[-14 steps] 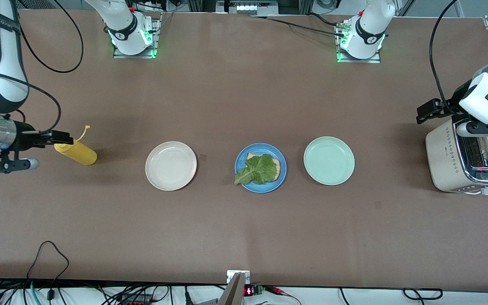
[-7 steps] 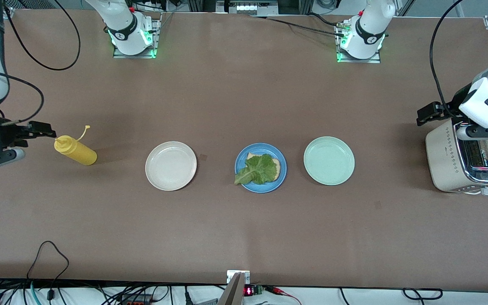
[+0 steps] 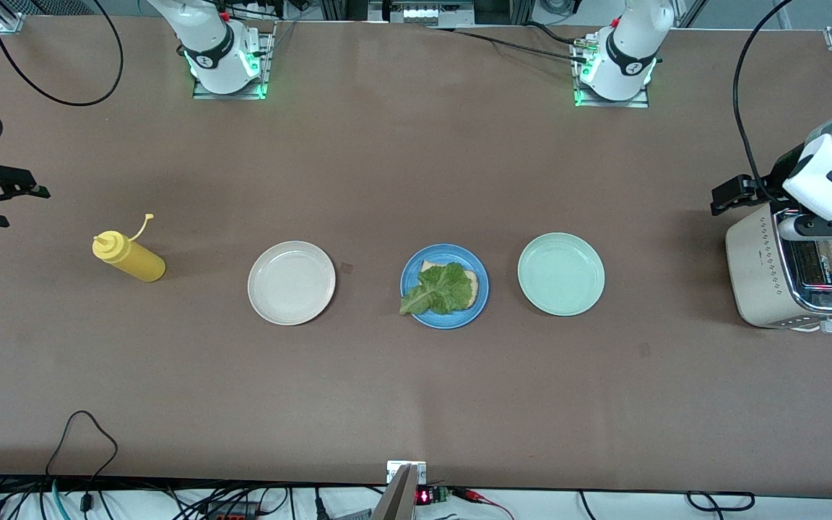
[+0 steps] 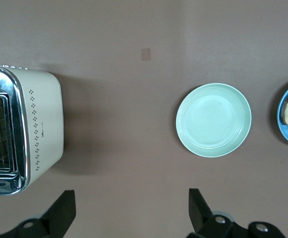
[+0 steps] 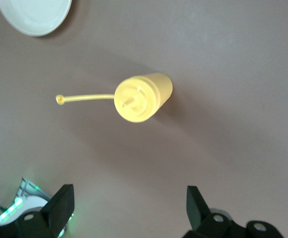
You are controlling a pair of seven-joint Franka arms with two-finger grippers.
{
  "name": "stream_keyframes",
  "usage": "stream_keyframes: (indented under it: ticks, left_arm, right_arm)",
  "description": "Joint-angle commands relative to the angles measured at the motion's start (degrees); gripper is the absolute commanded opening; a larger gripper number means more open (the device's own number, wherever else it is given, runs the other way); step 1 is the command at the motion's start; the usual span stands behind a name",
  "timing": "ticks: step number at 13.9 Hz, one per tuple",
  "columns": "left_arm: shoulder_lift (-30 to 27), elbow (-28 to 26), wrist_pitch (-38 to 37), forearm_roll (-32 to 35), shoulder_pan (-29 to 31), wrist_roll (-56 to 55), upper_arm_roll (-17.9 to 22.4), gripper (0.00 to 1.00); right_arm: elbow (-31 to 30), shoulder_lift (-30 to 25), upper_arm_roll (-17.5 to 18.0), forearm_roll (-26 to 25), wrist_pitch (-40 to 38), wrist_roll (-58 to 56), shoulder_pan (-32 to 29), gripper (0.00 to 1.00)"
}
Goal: Make sandwich in blue plate with both arms
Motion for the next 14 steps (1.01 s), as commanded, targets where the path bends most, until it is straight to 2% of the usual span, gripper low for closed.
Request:
stream_keyframes:
  ticks: [1,4,7,12,14]
  left_arm:
    - [0.2,0.6,-0.3,-1.2,0.5,1.3,-0.2,1.00]
    - [0.2,0.6,-0.4,-1.2,0.3,1.2,-0.3,1.00]
    - [0.2,0.6,-0.3,-1.2,0.3,1.3,-0.3,1.00]
    - [0.2,0.6,-0.4,-1.1,0.3,1.3,-0.4,1.00]
    - [0.2,0.6,-0.4,-1.2,0.3,1.3,-0.4,1.00]
  right_arm:
    - [-5.2,-3.4,1.0,3.8,0.4,-9.7,-4.2,1.00]
    - [-8.0,-3.3,1.0,7.6,2.1,-25.0,-8.9,1.00]
    - [-10.3,-1.5,1.0,13.9,4.2,-42.3,-14.2,1.00]
    - [-10.4,7.8,1.0,26.3,4.2,-64.4,-20.5,1.00]
    - [-10.1,11.6,1.0,30.3,3.6,-69.1,-22.8,1.00]
